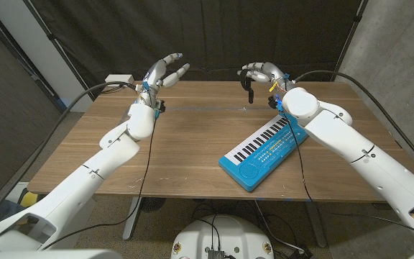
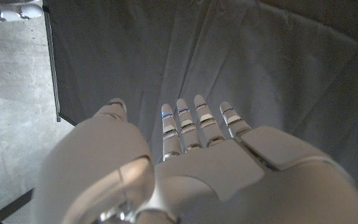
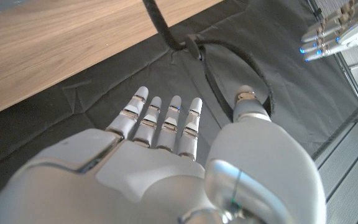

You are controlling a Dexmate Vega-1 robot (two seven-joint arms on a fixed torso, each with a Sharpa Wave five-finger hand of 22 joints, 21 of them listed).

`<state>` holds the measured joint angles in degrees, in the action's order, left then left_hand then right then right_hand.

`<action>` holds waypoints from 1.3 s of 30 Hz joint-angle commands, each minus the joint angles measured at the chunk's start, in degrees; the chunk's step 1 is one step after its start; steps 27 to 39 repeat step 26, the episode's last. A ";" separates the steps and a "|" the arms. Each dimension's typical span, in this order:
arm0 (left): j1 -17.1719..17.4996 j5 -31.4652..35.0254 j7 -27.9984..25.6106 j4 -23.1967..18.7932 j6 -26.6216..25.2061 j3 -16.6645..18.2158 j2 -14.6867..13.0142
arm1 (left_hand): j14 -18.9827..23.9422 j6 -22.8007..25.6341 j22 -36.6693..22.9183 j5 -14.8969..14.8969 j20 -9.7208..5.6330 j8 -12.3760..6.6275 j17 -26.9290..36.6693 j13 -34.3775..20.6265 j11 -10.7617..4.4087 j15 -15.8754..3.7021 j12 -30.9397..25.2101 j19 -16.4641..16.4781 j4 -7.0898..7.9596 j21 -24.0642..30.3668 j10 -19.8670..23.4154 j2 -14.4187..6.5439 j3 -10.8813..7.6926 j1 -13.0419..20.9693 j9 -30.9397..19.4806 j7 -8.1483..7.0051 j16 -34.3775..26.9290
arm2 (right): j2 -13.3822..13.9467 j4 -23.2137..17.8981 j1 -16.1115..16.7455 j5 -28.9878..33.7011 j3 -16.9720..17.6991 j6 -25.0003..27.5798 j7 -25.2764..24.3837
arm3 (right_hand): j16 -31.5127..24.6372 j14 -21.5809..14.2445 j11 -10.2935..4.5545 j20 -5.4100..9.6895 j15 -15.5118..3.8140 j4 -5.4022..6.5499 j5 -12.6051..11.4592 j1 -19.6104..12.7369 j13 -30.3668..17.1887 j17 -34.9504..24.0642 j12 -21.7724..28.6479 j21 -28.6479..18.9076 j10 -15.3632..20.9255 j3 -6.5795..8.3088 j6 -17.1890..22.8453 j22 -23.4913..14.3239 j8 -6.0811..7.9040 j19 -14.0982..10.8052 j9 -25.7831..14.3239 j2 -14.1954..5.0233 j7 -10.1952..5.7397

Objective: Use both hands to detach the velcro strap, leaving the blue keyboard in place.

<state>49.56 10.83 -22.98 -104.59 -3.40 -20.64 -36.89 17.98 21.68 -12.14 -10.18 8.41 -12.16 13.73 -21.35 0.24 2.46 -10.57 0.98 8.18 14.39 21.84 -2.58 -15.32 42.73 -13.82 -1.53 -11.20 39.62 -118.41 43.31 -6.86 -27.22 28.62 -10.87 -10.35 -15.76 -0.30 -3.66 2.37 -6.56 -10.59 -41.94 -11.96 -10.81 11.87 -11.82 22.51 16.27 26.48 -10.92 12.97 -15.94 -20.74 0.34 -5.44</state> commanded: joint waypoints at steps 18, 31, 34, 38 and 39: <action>-0.73 -19.91 8.73 2.61 0.13 2.85 -3.93 | -3.06 -2.58 0.04 -0.20 1.16 0.83 -0.61 1.31 -0.44 0.49 0.07 -1.37 1.10 -0.40 -2.86 -0.28 1.18 -3.21 0.29 0.78 0.54 | -4.18 5.71 2.62 -4.96 3.65 -8.44 -0.98 | -0.69 -0.80 0.42 1.60 -0.38 0.53 0.30 1.58 0.08 -0.10 0.57 -0.68 0.34 -0.80 -0.12 -0.26 -0.40 -1.19 0.46 -0.23 0.24; -1.26 -20.70 9.00 3.61 1.23 2.38 -4.36 | -3.50 -2.72 0.11 -0.23 1.21 0.75 -0.77 1.64 -0.61 0.63 -0.07 -1.53 1.05 -0.48 -3.21 -0.40 1.42 -3.78 0.38 1.37 0.48 | -4.50 5.60 1.84 -4.79 2.94 -7.00 -1.09 | -0.80 -1.11 0.37 1.76 -0.43 0.53 0.33 1.63 0.11 -0.08 0.67 -0.74 0.43 -0.89 -0.11 -0.28 -0.49 -1.35 0.62 -0.32 0.40; -1.26 -20.70 9.00 3.61 1.23 2.38 -4.36 | -3.50 -2.72 0.11 -0.23 1.21 0.75 -0.77 1.64 -0.61 0.63 -0.07 -1.53 1.05 -0.48 -3.21 -0.40 1.42 -3.78 0.38 1.37 0.48 | -4.50 5.60 1.84 -4.79 2.94 -7.00 -1.09 | -0.80 -1.11 0.37 1.76 -0.43 0.53 0.33 1.63 0.11 -0.08 0.67 -0.74 0.43 -0.89 -0.11 -0.28 -0.49 -1.35 0.62 -0.32 0.40; -1.26 -20.70 9.00 3.61 1.23 2.38 -4.36 | -3.50 -2.72 0.11 -0.23 1.21 0.75 -0.77 1.64 -0.61 0.63 -0.07 -1.53 1.05 -0.48 -3.21 -0.40 1.42 -3.78 0.38 1.37 0.48 | -4.50 5.60 1.84 -4.79 2.94 -7.00 -1.09 | -0.80 -1.11 0.37 1.76 -0.43 0.53 0.33 1.63 0.11 -0.08 0.67 -0.74 0.43 -0.89 -0.11 -0.28 -0.49 -1.35 0.62 -0.32 0.40; -1.26 -20.70 9.00 3.61 1.23 2.38 -4.36 | -3.50 -2.72 0.11 -0.23 1.21 0.75 -0.77 1.64 -0.61 0.63 -0.07 -1.53 1.05 -0.48 -3.21 -0.40 1.42 -3.78 0.38 1.37 0.48 | -4.50 5.60 1.84 -4.79 2.94 -7.00 -1.09 | -0.80 -1.11 0.37 1.76 -0.43 0.53 0.33 1.63 0.11 -0.08 0.67 -0.74 0.43 -0.89 -0.11 -0.28 -0.49 -1.35 0.62 -0.32 0.40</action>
